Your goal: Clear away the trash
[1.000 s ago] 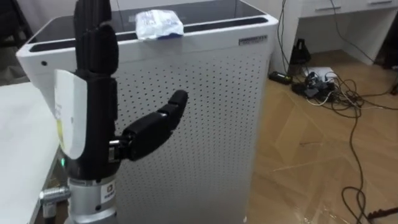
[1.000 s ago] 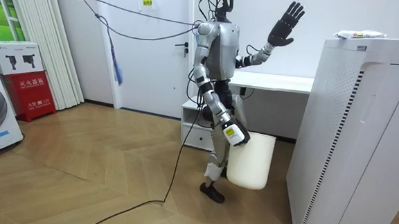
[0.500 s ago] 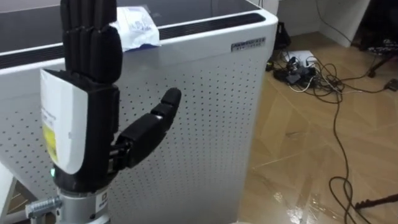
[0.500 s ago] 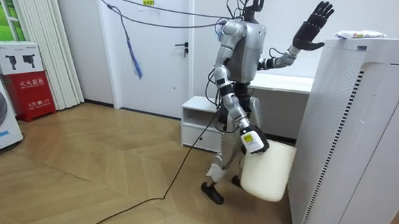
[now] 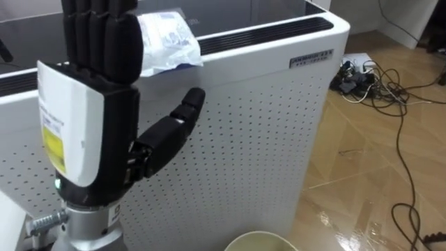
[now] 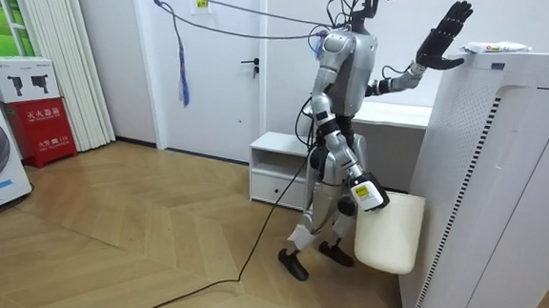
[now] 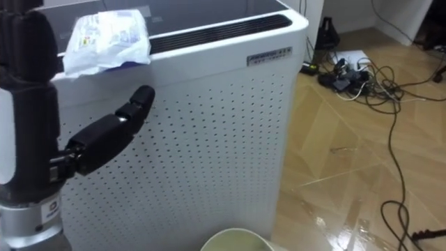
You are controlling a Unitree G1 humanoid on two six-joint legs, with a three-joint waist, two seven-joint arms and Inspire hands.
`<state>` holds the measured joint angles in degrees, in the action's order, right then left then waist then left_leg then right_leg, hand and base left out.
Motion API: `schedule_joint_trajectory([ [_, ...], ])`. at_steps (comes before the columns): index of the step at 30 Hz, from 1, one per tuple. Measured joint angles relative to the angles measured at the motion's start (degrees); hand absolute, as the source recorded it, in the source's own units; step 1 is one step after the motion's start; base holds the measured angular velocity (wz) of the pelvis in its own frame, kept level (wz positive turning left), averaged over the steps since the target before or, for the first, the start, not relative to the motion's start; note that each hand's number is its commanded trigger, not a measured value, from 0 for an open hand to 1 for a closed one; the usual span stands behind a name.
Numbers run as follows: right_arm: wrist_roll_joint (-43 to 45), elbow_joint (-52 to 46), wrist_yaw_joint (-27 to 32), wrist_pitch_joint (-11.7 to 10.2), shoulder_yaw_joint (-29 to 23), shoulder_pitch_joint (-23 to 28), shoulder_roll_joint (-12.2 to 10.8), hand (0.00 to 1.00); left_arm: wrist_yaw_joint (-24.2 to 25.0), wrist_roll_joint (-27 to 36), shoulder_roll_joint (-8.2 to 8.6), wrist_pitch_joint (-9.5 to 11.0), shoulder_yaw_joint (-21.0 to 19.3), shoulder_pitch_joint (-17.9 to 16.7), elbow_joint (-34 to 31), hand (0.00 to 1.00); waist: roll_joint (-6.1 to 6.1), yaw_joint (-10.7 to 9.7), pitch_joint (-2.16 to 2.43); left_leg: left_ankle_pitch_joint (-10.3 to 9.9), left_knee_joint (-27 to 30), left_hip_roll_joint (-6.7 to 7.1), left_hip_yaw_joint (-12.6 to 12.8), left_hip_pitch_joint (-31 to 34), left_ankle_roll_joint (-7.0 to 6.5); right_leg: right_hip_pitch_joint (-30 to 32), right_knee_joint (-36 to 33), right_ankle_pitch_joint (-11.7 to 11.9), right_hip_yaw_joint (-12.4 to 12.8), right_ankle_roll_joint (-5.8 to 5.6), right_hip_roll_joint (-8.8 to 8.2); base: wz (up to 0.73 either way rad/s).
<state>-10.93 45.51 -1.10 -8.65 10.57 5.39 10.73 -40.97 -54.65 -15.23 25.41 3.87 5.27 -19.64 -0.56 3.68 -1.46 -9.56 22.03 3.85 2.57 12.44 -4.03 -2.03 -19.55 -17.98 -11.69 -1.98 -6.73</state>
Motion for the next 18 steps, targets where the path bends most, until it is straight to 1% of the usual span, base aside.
schedule_joint_trajectory([
  [2,0.0,1.2,-0.8,0.0,0.7,-0.6,0.1,1.00,-0.2,0.0,-0.03,-0.2,-0.8,0.2,0.0,0.00,0.03,0.1,0.00,0.1,-0.2,0.11,-0.1,0.3,-0.13,-0.3,1.5,0.3,-0.4,-0.49,0.05,0.00],
  [3,0.0,1.9,-1.4,0.0,0.8,-0.6,0.1,1.00,-0.2,0.0,-0.04,-0.5,-1.0,0.2,0.0,0.00,0.01,0.4,0.01,0.2,-0.4,0.20,-0.2,0.4,-0.20,-0.7,2.4,0.5,-1.3,-0.83,0.04,0.04],
  [4,0.0,2.3,-1.7,0.0,0.8,-0.6,0.2,1.00,-0.1,0.0,-0.05,-0.5,-0.9,0.2,0.0,0.00,0.01,0.6,0.03,0.2,-0.4,0.27,-0.4,0.4,-0.19,-1.0,3.0,0.5,-1.4,-0.92,0.08,0.00],
  [5,0.0,3.1,-2.2,0.1,0.8,-0.7,0.3,1.00,-0.1,-0.1,-0.09,-0.5,-1.0,0.2,-0.1,0.00,-0.10,1.4,0.13,0.3,-0.5,0.41,-0.7,0.5,-0.12,-1.0,3.4,0.6,-1.5,-0.89,0.11,0.10],
  [6,0.0,3.2,-2.3,0.4,0.8,-0.7,0.5,1.00,0.0,-0.1,-0.36,-0.5,-1.0,0.2,-0.4,0.00,-0.26,1.7,0.25,0.7,-0.8,0.70,-1.5,0.8,-0.11,-1.0,3.7,0.7,-2.2,-0.86,0.07,0.14],
  [7,0.0,3.2,-2.3,0.6,0.8,-0.8,0.5,1.00,0.0,-0.1,-0.58,-0.5,-1.0,0.1,-0.6,0.00,-0.25,1.8,0.25,1.0,-1.2,0.81,-1.7,0.8,-0.09,-1.0,3.8,0.7,-2.6,-0.83,-0.01,0.24],
  [9,0.4,3.2,-2.4,0.8,0.8,-1.1,0.6,1.00,0.3,-0.6,-1.55,-0.7,-1.1,0.0,-1.6,0.00,-0.09,2.9,0.33,2.0,-2.4,1.01,-2.3,0.8,0.05,-0.8,4.1,0.9,-3.6,-0.69,-0.07,0.21],
  [12,1.1,3.3,-3.0,0.8,1.4,-1.2,0.8,1.00,0.4,-2.6,-2.01,-1.4,-1.5,-0.3,-3.2,0.00,0.21,3.5,0.54,2.6,-2.8,1.25,-3.6,0.8,0.40,-1.4,4.8,1.1,-5.0,-0.52,0.10,0.23],
  [14,1.4,3.3,-2.9,0.8,1.7,-1.3,0.7,1.00,0.5,-3.1,-2.05,-1.7,-1.5,-0.3,-3.6,0.00,0.24,3.8,0.58,2.8,-2.8,1.51,-4.5,0.8,0.55,-2.0,5.1,1.1,-6.0,-0.43,0.25,0.23],
  [17,2.4,3.3,-2.9,0.8,2.1,-1.3,1.1,1.00,1.0,-3.5,-2.04,-1.8,-1.5,-1.2,-3.9,0.00,0.35,4.2,0.85,3.0,-2.8,1.81,-5.4,0.6,0.66,-2.8,5.7,1.1,-6.9,-0.40,0.37,0.17],
  [18,2.5,3.3,-2.9,0.8,2.1,-1.4,1.3,1.00,1.5,-3.5,-2.05,-1.9,-1.5,-1.4,-3.9,0.13,0.44,4.5,1.00,3.0,-2.8,1.92,-5.8,0.6,0.68,-3.0,5.8,1.1,-7.2,-0.39,0.39,0.17],
])
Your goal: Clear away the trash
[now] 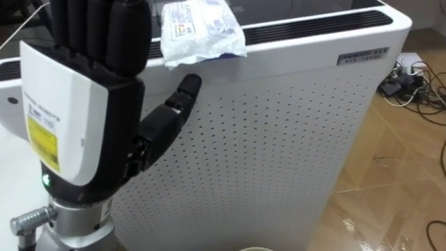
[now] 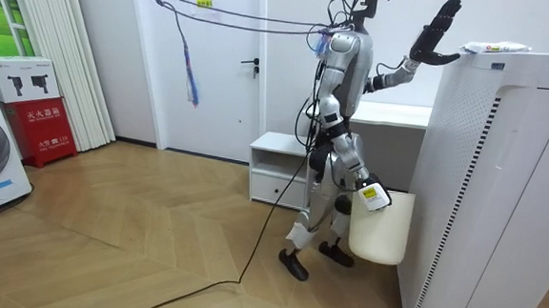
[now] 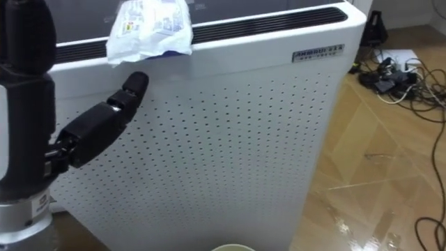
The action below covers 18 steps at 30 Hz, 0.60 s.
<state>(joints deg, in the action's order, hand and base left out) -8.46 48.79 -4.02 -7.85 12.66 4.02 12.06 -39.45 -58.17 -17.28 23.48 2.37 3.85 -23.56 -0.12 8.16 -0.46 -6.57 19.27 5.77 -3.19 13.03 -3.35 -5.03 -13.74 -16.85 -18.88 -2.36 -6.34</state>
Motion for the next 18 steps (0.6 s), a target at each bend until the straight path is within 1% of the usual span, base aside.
schedule_joint_trajectory([
  [2,0.0,-0.1,0.1,0.0,0.0,-0.2,0.4,1.00,0.1,0.0,-0.01,-0.3,-0.1,-0.1,0.0,0.32,0.15,0.5,0.12,0.0,0.0,0.03,-0.3,0.0,0.05,-0.2,0.0,0.0,-0.4,0.01,0.09,0.10],
  [4,0.2,-0.1,0.2,0.0,0.0,-0.5,0.8,1.00,0.2,0.0,-0.01,-0.5,-0.5,-0.1,0.0,0.29,0.15,1.2,0.13,0.0,0.1,-0.03,-0.4,-0.1,0.07,-0.5,0.3,0.1,-0.4,0.14,0.28,0.03],
  [5,0.7,-0.1,0.2,0.0,0.0,-0.5,1.1,1.00,0.4,0.0,-0.01,-0.7,-0.9,-0.2,0.0,0.17,0.14,1.6,0.14,0.1,0.0,-0.06,-0.4,-0.5,0.11,-1.0,0.8,0.3,-0.4,0.20,0.41,0.00],
  [6,0.9,-0.1,0.2,0.0,-0.1,-0.5,1.3,1.00,0.7,0.0,0.01,-0.8,-1.5,-0.4,-0.1,0.02,0.07,1.7,0.19,0.1,-0.1,-0.05,-0.6,-0.7,0.17,-1.4,1.1,0.4,-0.6,0.28,0.49,0.03],
  [7,0.9,-0.1,0.2,0.0,-0.1,-0.6,1.4,1.00,1.0,0.0,0.01,-0.9,-1.8,-0.5,-0.1,0.00,0.01,1.7,0.24,0.1,-0.1,-0.04,-0.7,-0.8,0.21,-1.5,1.2,0.5,-0.8,0.31,0.52,0.07],
  [10,0.9,-0.1,0.2,0.0,-0.1,-0.6,1.5,1.00,1.7,0.0,0.01,-2.0,-1.9,-1.2,0.0,0.00,0.02,1.4,0.21,0.4,-0.2,-0.04,-1.3,-1.0,0.43,-1.9,1.3,0.6,-1.3,0.45,0.72,0.08],
  [12,0.9,-0.1,0.1,0.0,-0.1,-0.6,1.4,1.00,1.8,0.0,0.02,-2.3,-1.9,-2.5,0.2,0.00,-0.03,1.3,0.17,0.9,-0.9,-0.05,-1.4,-1.4,0.56,-1.9,1.3,0.7,-1.3,0.61,0.75,0.00],
  [18,2.1,-0.1,-0.4,0.0,-0.1,-0.5,1.4,1.00,2.5,-0.1,0.03,-2.9,-1.9,-4.8,0.4,0.00,-0.31,-0.2,0.06,1.0,-0.9,-0.14,-1.8,-1.4,0.73,-1.9,1.2,0.8,-1.5,0.75,0.94,0.00],
])
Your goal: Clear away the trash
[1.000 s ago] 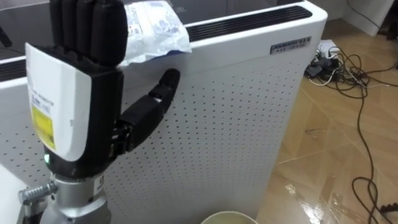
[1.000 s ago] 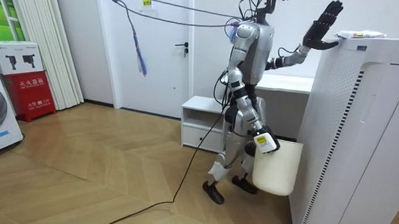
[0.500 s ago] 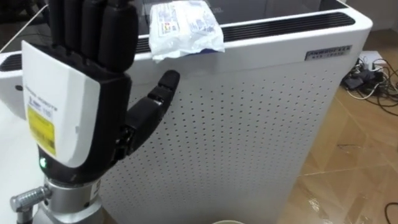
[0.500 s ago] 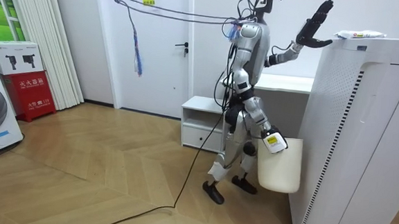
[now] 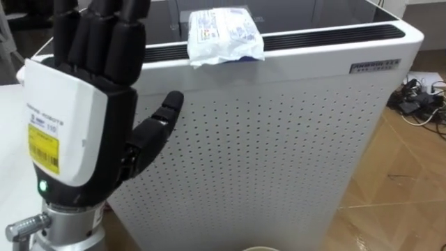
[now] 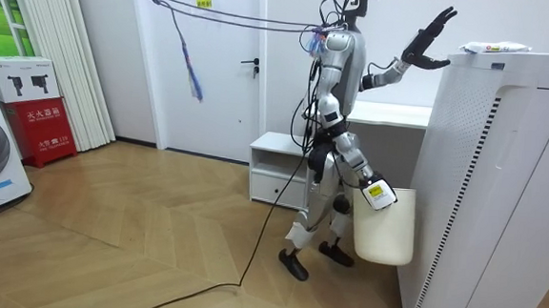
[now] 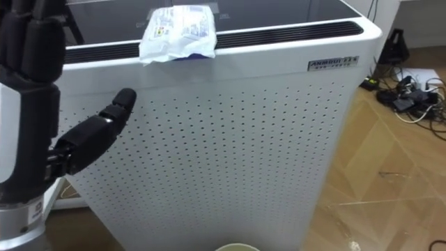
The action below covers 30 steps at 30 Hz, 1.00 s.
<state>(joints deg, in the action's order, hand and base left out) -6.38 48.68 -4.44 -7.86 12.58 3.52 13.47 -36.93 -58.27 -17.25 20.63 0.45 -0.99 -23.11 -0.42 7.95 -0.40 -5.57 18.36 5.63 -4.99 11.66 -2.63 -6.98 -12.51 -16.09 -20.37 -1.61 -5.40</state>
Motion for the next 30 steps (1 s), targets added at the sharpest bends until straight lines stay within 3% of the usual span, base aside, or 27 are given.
schedule_joint_trajectory([
  [15,0.1,-0.1,-1.0,0.0,-0.3,0.5,0.1,1.00,0.3,0.0,0.00,-0.2,0.4,0.1,-0.1,0.00,-0.34,-2.9,0.02,0.1,-0.6,0.06,0.3,-0.5,0.02,-0.1,0.1,0.0,0.5,0.00,-0.13,-0.01],
  [30,1.2,-1.1,-2.5,0.0,-0.3,0.9,0.1,1.00,3.2,0.0,0.00,-0.7,0.5,1.8,-0.5,0.00,-0.32,-3.5,0.03,0.1,-1.3,0.05,1.1,-1.2,0.01,-0.5,0.7,0.0,1.3,-0.02,-0.30,-0.03],
])
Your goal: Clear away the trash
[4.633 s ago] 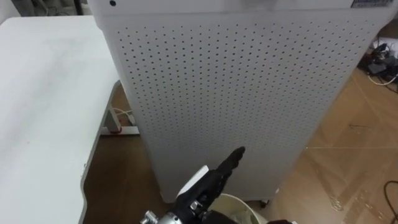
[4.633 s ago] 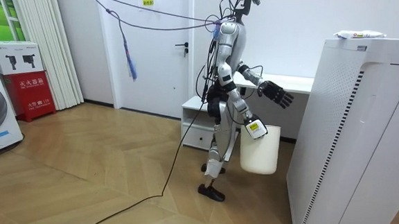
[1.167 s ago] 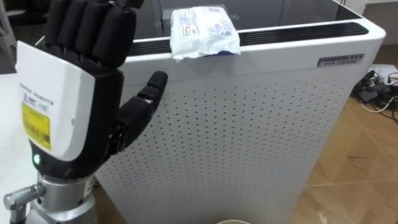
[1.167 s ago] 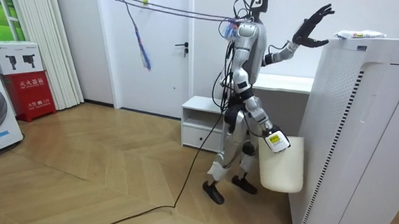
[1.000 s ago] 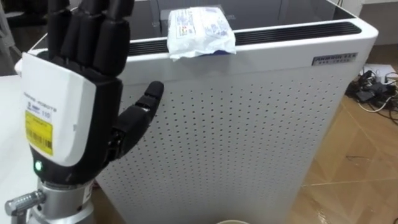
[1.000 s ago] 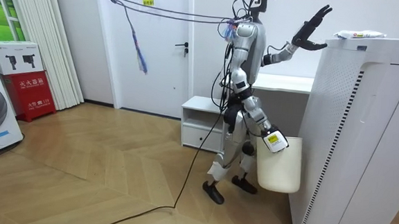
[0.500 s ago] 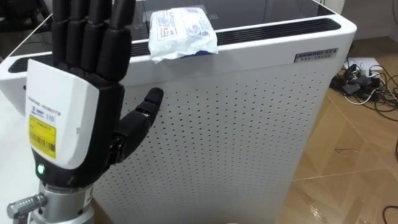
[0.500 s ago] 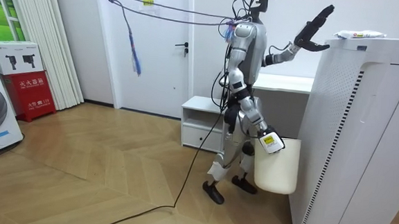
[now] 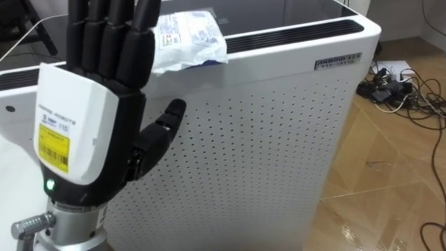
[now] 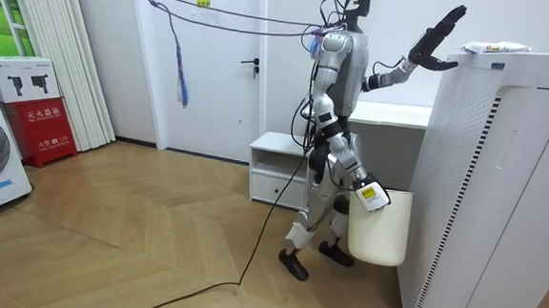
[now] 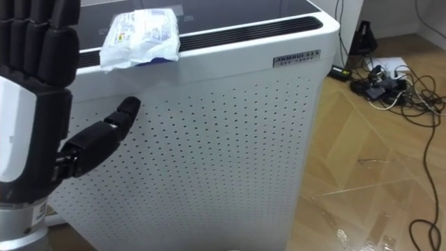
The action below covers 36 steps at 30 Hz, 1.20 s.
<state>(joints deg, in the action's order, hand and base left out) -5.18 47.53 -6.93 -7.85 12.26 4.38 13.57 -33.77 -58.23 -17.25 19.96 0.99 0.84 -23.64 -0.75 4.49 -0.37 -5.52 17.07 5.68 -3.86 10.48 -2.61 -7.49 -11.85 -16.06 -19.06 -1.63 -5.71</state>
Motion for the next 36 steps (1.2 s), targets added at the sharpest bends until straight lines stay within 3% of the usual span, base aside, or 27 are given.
schedule_joint_trajectory([
  [10,0.3,-1.4,-0.1,0.2,-0.1,0.8,0.0,1.00,1.8,0.0,0.00,-0.5,-0.2,1.3,0.1,0.00,0.10,-0.1,0.03,0.0,0.1,-0.02,0.4,0.0,0.00,-0.1,0.0,0.0,0.0,0.00,0.00,0.00],
  [18,1.3,-2.4,0.1,1.9,-0.2,1.5,0.0,1.00,2.1,0.0,0.00,-4.5,-0.9,1.9,0.8,0.00,-0.07,0.3,0.08,0.0,0.2,-0.14,0.6,-0.2,-0.02,-0.2,0.1,0.2,0.1,-0.05,0.03,-0.01],
  [24,3.0,-2.9,0.3,2.6,-0.4,1.5,0.0,1.00,2.4,0.0,0.00,-5.8,-0.9,1.9,1.8,0.00,-0.92,0.3,0.20,0.0,0.1,-0.14,0.6,-0.3,-0.10,-0.3,0.1,0.2,0.2,-0.05,0.04,0.00],
  [36,3.5,-2.9,0.1,3.0,-2.3,2.0,-0.1,1.00,6.1,0.1,-0.05,-6.0,-0.9,1.9,2.7,0.00,-1.54,0.3,0.07,0.3,-0.4,-0.29,0.8,-1.2,-0.15,-1.0,0.1,0.2,0.0,-0.04,0.06,0.01],
])
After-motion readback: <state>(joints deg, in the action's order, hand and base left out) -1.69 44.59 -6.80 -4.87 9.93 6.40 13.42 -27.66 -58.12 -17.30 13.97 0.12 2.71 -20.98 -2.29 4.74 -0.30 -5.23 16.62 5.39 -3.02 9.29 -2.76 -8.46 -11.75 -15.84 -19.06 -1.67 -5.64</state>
